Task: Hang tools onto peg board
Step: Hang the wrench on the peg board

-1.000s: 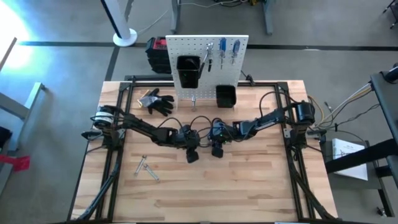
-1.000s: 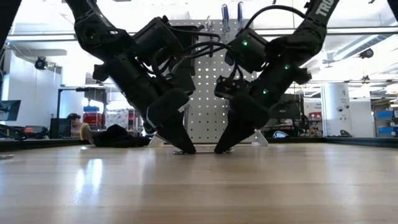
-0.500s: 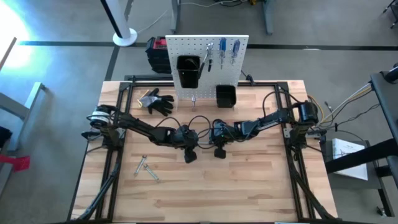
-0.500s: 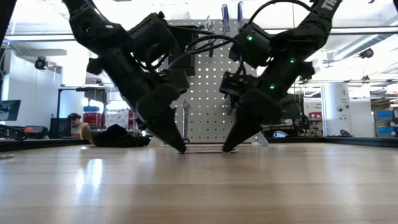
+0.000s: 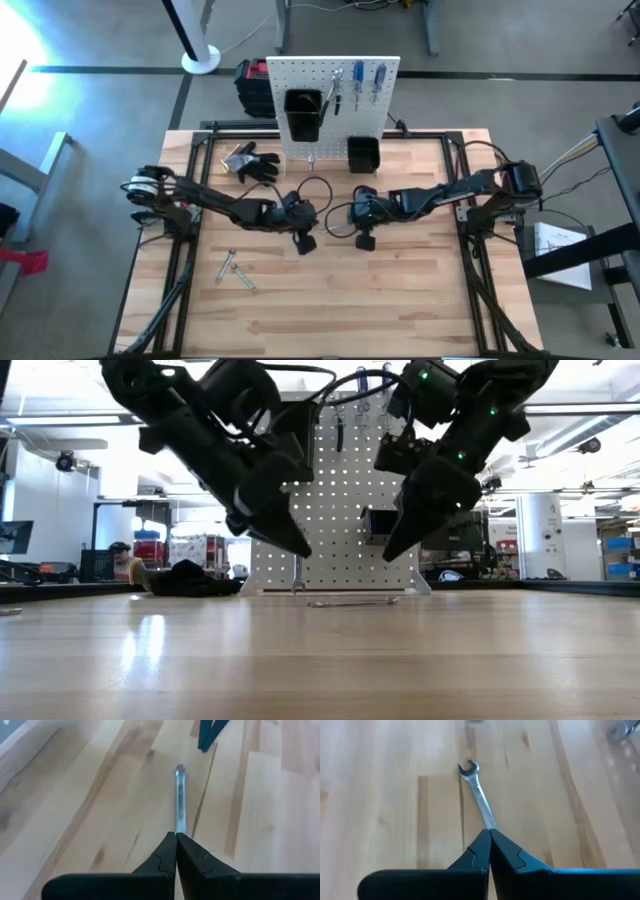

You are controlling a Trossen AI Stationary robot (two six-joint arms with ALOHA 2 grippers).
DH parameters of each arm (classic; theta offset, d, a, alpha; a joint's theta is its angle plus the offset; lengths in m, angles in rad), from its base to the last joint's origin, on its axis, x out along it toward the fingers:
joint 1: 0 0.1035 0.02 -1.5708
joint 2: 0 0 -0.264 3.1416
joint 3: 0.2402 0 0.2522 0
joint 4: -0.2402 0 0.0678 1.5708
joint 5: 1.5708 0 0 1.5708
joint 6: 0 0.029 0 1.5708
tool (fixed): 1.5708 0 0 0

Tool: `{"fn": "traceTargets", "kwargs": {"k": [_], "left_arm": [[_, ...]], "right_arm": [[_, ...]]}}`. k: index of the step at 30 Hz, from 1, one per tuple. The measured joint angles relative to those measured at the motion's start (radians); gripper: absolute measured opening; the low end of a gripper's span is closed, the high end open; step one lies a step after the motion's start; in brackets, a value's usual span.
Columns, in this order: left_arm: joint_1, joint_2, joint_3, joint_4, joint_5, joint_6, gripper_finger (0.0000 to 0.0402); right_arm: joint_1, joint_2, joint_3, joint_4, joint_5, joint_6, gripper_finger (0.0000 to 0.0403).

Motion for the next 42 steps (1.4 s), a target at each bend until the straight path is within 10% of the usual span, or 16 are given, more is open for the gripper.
{"fn": "traceTargets", "kwargs": {"k": [31, 42], "left_arm": [[0.021, 0.352, 0.045, 0.293, 0.135, -0.079, 0.0000], [0.023, 0.352, 0.043, 0.296, 0.140, -0.061, 0.0000]], "right_arm": [[-0.013, -0.018, 0.001, -0.222, 0.014, 0.047, 0.0004], [-0.047, -0.018, -0.114, -0.118, -0.020, 0.125, 0.0160]]}}
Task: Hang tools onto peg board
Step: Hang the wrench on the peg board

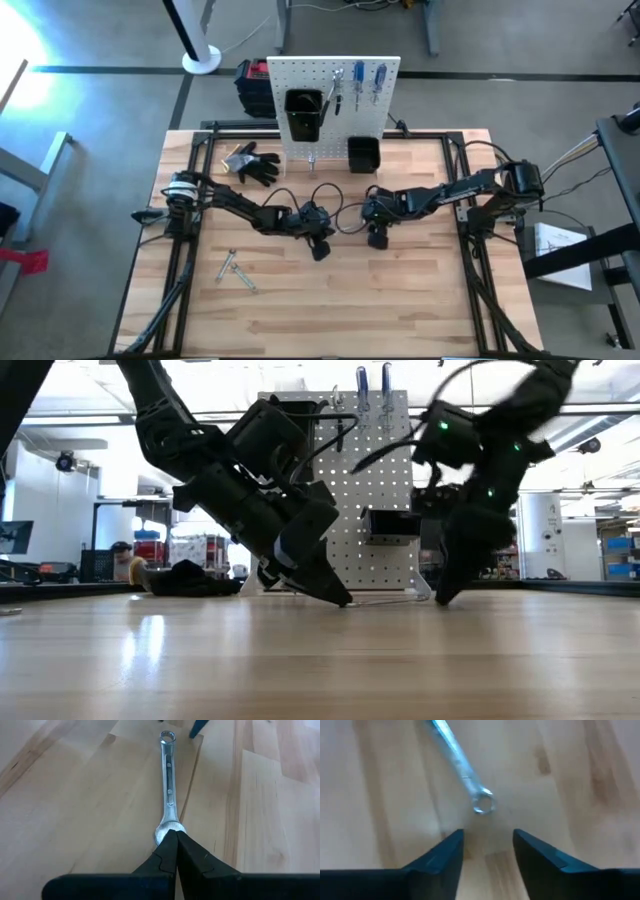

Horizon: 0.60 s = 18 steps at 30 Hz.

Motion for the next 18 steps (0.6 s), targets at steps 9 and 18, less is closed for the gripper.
{"fn": "traceTargets", "kwargs": {"k": [9, 18], "left_arm": [[0.000, 0.000, -0.009, 0.008, 0.004, 0.036, 0.0000], [0.013, 0.000, -0.010, 0.009, 0.016, 0.105, 0.0000]], "right_arm": [[-0.014, -0.021, -0.290, 0.587, -0.051, 0.484, 0.0187], [-0.031, -0.023, -0.359, 0.707, -0.096, 0.745, 0.0160]]}}
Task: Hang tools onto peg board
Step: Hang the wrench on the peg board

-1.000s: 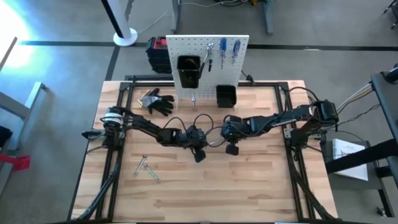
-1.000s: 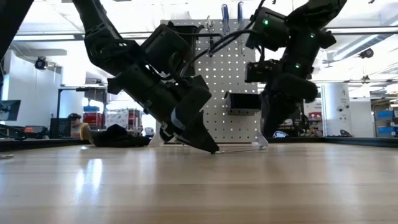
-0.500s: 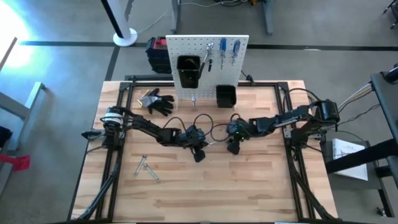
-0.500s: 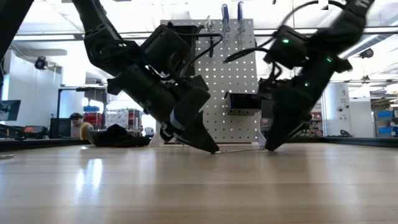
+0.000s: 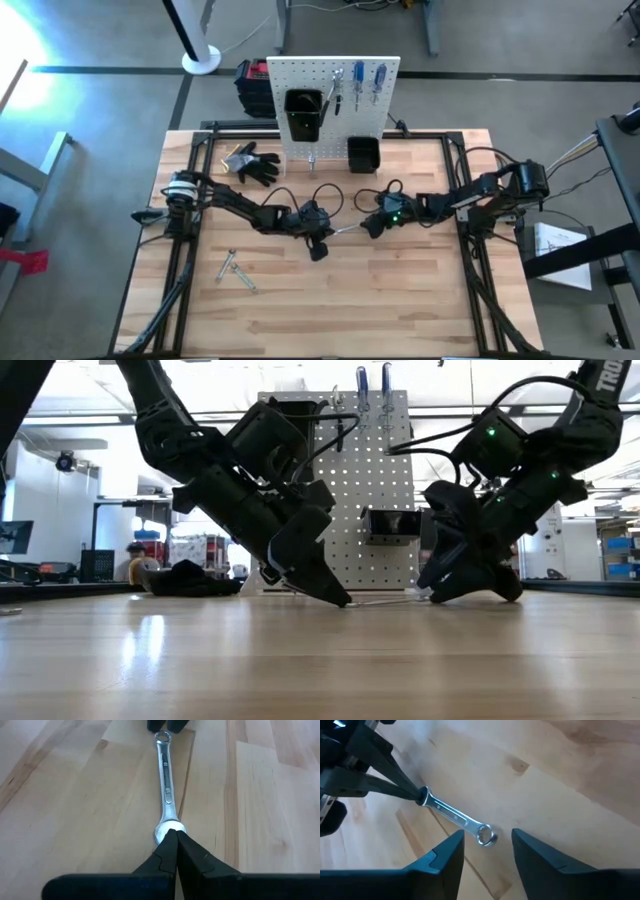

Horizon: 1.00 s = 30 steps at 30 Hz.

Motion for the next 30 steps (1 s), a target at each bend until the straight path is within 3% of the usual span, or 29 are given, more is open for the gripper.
{"fn": "traceTargets", "kwargs": {"k": [21, 30], "left_arm": [[0.007, 0.000, -0.004, 0.017, -0.002, 0.005, 0.0000], [0.007, 0.001, -0.005, 0.017, -0.008, 0.003, 0.0000]], "right_arm": [[0.001, 0.006, 0.082, -0.107, -0.114, 0.019, 0.0098], [0.003, 0.006, 0.084, -0.105, -0.134, -0.035, 0.0019]]}}
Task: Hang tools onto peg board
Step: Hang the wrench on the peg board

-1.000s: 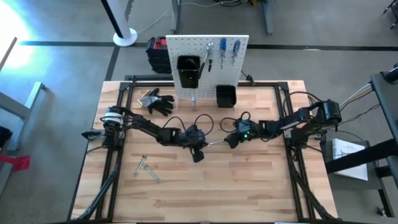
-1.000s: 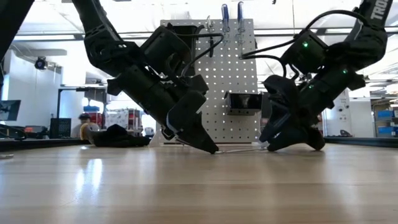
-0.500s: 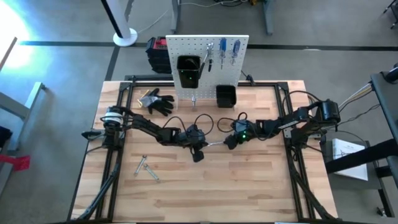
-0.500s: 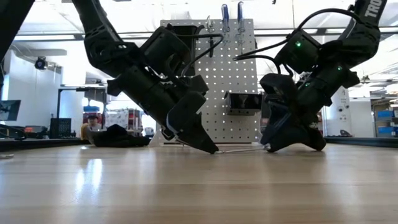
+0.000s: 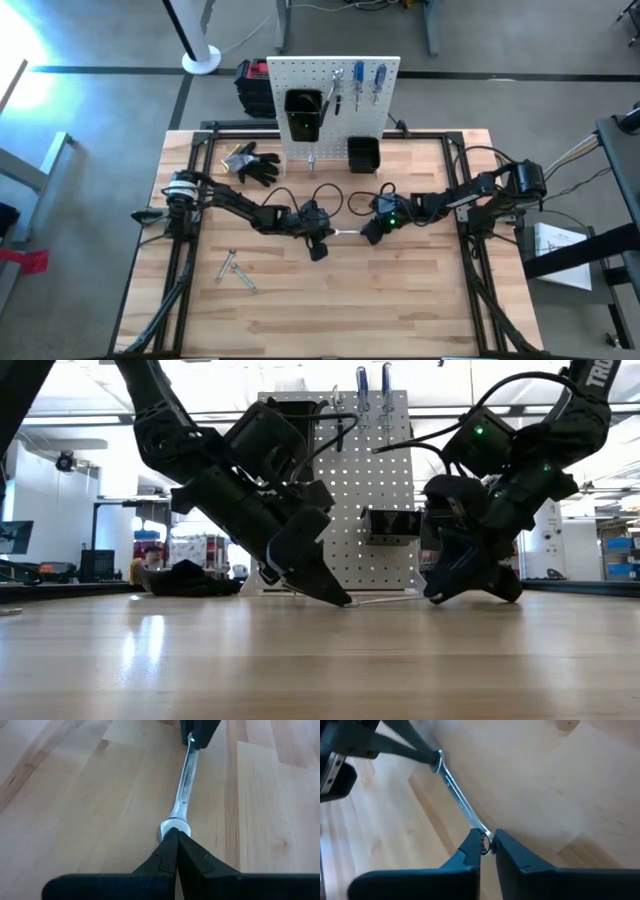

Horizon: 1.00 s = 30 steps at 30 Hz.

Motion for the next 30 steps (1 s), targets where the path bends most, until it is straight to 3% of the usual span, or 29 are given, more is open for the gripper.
{"fn": "traceTargets", "kwargs": {"k": [8, 12, 17, 21, 30], "left_arm": [[-0.002, -0.007, -0.005, 0.011, -0.001, 0.002, 0.0000], [-0.011, -0.070, -0.011, -0.057, 0.019, 0.015, 0.0009], [-0.017, -0.193, -0.047, -0.162, 0.005, 0.065, 0.0049], [-0.017, -0.283, -0.048, -0.119, -0.032, 0.125, 0.0093], [-0.005, -0.235, 0.074, -0.139, -0.037, 0.200, 0.0182]], "right_arm": [[0.006, -0.018, 0.000, 0.001, -0.019, -0.102, 0.0002], [0.016, -0.072, 0.007, -0.035, 0.039, -0.160, 0.0000], [0.042, -0.164, 0.004, -0.175, 0.108, -0.242, 0.0001], [0.053, -0.238, 0.012, -0.292, 0.144, -0.306, 0.0001], [0.112, -0.297, 0.105, -0.441, 0.195, -0.399, 0.0001]]}}
